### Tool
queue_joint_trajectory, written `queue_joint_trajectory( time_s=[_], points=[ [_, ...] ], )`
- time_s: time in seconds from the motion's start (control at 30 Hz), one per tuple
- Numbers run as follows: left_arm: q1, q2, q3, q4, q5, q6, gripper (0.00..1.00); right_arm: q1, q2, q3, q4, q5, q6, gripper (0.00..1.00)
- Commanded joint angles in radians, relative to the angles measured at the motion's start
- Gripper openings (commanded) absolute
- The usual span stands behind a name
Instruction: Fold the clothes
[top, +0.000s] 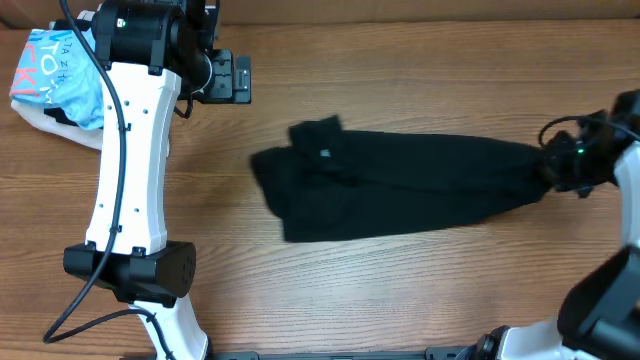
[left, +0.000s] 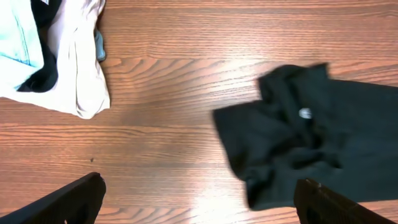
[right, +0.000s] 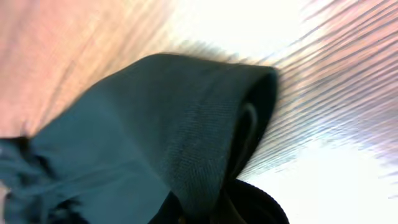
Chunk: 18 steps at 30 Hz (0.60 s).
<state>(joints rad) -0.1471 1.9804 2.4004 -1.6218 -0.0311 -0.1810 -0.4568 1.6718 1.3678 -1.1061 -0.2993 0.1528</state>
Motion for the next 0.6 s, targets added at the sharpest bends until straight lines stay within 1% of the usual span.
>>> queue_joint_trajectory(
  time_s=[0.0,0.23,0.57],
  points=[
    [0.003,-0.006,0.009,0.011,-0.002,-0.010,1.00,0.031,-0.019,0.017,-0.008,-0.002,-0.022,0.04],
    [0.003,-0.006,0.009,0.015,-0.003,-0.010,1.00,0.090,-0.019,0.016,-0.006,-0.003,0.001,0.04],
    [0.003,-0.006,0.009,0.003,-0.002,-0.018,1.00,0.110,-0.019,0.016,-0.009,-0.017,-0.003,0.04]
  ],
)
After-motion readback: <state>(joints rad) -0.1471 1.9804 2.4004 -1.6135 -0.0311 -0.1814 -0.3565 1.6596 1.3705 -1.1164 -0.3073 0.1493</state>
